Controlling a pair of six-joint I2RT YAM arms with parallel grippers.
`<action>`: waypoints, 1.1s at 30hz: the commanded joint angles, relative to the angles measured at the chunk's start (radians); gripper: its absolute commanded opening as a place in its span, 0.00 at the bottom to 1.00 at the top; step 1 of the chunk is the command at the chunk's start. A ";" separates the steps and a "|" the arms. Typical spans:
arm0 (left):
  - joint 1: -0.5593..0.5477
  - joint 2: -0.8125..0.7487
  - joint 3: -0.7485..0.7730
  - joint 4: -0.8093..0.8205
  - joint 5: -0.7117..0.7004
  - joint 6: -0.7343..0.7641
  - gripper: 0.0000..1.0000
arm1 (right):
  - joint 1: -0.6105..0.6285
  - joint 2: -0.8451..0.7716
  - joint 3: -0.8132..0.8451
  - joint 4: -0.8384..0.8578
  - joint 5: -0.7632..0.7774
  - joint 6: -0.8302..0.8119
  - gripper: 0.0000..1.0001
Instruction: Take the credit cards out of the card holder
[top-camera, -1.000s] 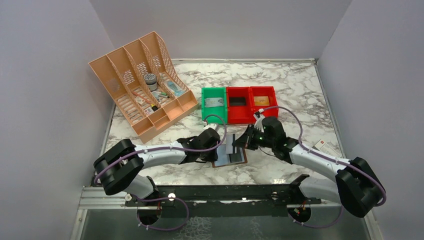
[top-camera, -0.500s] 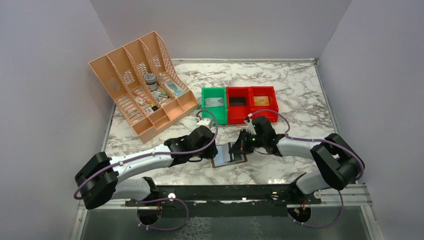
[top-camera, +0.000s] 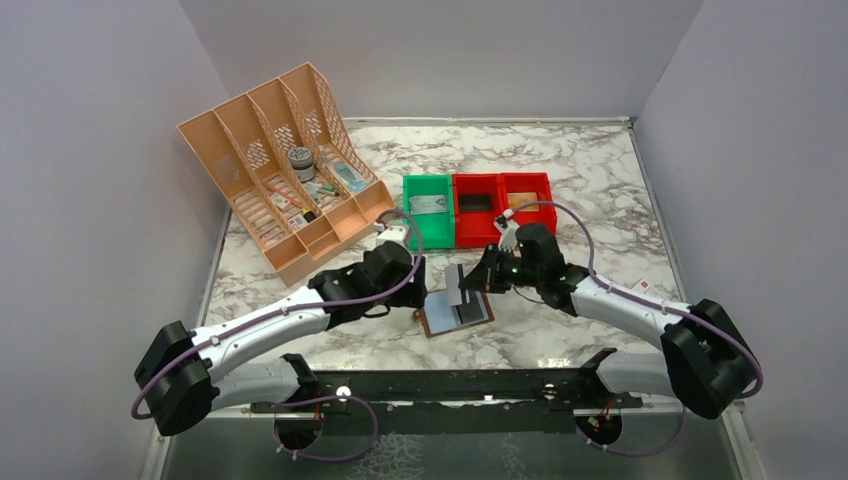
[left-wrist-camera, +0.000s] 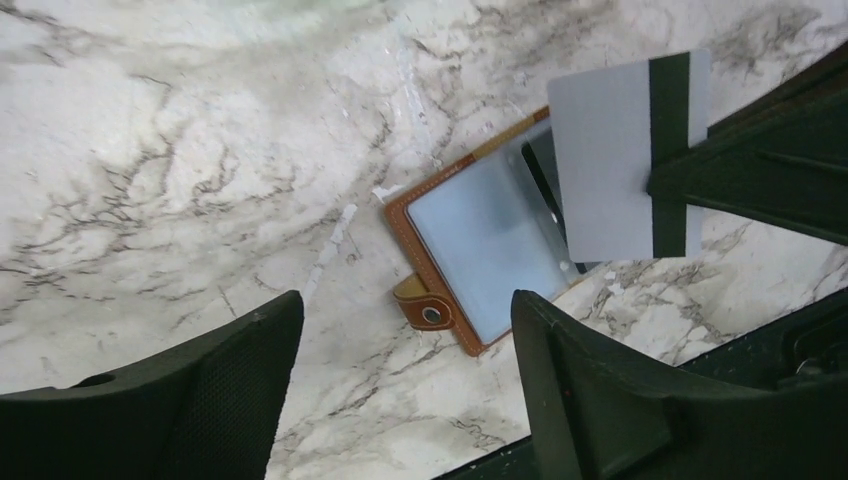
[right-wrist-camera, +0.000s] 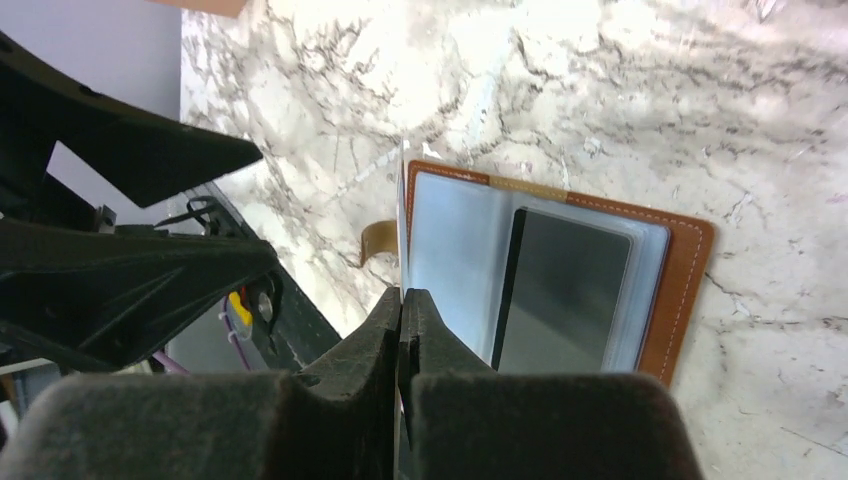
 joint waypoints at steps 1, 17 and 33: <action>0.082 -0.064 0.046 -0.053 0.015 0.077 0.83 | 0.003 -0.062 0.026 -0.030 0.082 -0.074 0.01; 0.460 -0.176 0.130 -0.221 0.027 0.325 0.99 | 0.003 -0.187 0.174 -0.102 0.387 -0.439 0.01; 0.460 -0.253 0.067 -0.183 -0.149 0.350 0.99 | 0.134 0.245 0.479 0.131 0.369 -1.266 0.01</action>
